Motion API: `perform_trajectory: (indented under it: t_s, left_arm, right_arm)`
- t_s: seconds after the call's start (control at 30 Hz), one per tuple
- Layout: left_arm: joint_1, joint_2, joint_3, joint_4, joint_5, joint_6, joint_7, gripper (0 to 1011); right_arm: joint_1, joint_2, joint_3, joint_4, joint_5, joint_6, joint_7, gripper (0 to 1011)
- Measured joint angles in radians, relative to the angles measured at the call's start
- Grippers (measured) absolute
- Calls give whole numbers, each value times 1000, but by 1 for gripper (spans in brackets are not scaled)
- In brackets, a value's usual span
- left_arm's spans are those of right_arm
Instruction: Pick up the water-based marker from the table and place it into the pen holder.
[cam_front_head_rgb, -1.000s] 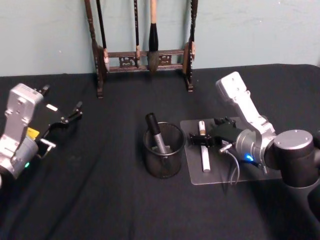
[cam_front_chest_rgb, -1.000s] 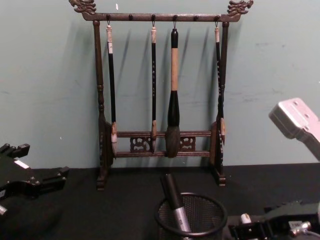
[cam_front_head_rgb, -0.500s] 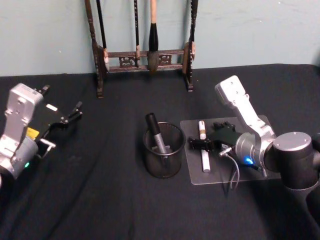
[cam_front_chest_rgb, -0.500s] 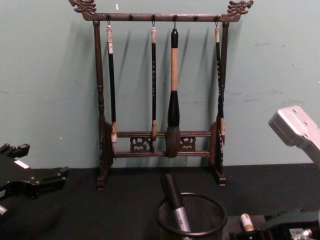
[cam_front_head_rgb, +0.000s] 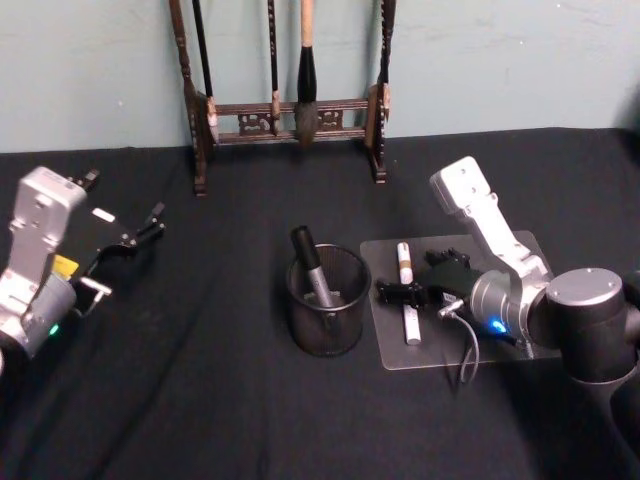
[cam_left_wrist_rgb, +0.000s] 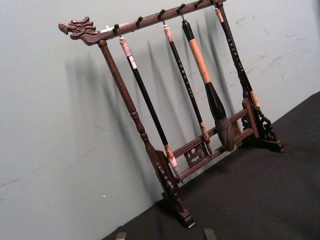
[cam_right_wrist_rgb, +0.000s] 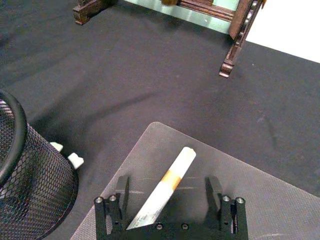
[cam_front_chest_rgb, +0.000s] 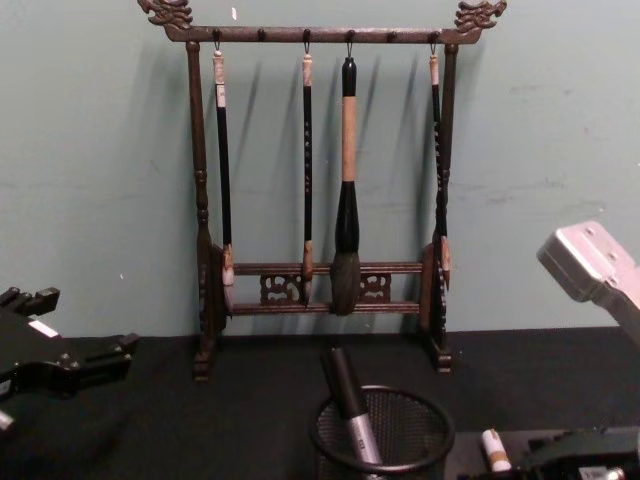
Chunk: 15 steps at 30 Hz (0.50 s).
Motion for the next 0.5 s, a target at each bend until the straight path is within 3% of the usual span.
perform_trajectory:
  t_s: [0.33,0.5]
  left_arm:
    - [0,0,0,0,0,0,0,1001]
    - [0,0,0,0,0,0,0,1001]
  right_arm:
    - [0,0,0,0,-1,-1,1,1002]
    - [0,1,0,-1,0,-1,1,928]
